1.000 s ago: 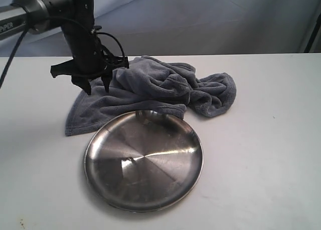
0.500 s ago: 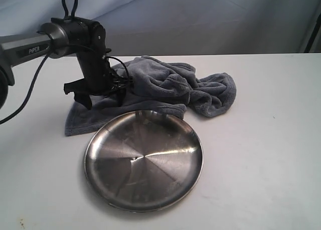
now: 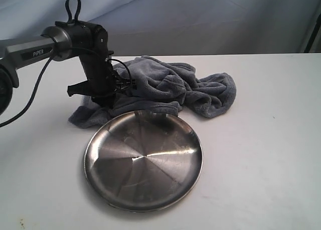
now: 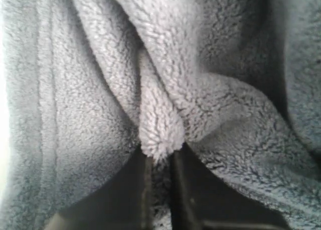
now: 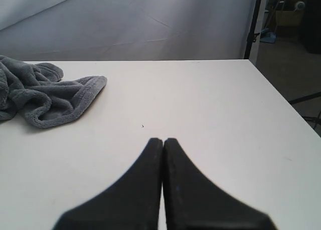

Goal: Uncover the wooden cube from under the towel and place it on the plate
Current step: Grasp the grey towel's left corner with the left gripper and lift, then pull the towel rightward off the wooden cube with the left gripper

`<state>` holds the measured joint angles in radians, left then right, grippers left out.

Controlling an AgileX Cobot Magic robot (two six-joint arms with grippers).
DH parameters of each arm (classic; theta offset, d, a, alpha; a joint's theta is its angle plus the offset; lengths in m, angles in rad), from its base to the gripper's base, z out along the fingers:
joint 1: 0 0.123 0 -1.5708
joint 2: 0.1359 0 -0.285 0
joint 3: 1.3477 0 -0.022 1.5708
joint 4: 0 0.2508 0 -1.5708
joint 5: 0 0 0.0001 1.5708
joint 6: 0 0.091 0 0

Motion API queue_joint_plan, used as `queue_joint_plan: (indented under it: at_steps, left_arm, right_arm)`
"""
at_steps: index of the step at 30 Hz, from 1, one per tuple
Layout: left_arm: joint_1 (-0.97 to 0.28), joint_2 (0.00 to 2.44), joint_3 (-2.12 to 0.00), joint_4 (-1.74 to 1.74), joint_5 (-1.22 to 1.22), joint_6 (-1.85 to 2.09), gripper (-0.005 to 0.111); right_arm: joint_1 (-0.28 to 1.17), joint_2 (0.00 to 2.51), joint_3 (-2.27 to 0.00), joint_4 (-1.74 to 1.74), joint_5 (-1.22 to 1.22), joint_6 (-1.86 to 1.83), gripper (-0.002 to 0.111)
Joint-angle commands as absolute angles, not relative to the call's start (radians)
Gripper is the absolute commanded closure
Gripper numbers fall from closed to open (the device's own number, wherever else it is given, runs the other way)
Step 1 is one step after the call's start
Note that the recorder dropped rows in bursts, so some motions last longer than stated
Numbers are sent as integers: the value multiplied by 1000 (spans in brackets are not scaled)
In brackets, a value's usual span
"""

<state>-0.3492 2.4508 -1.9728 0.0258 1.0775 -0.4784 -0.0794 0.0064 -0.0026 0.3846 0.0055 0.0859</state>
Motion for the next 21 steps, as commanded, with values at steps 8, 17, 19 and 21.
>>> queue_joint_plan:
  at_steps: [8,17,19,21]
  left_arm:
    - [-348,2372,-1971,31,1074,-466,107]
    - [-370,2217,-1971,31,1027,-459,107]
    - [-399,2171,-1971,31,979,-459,107]
    - [-437,2126,-1971,31,907,-459,107]
  right_arm:
    - [-79,0,0,390,17,90,105]
    - [-79,0,0,390,17,90,105]
    - [-79,0,0,390,17,90,105]
    - [-79,0,0,390,17,90,105]
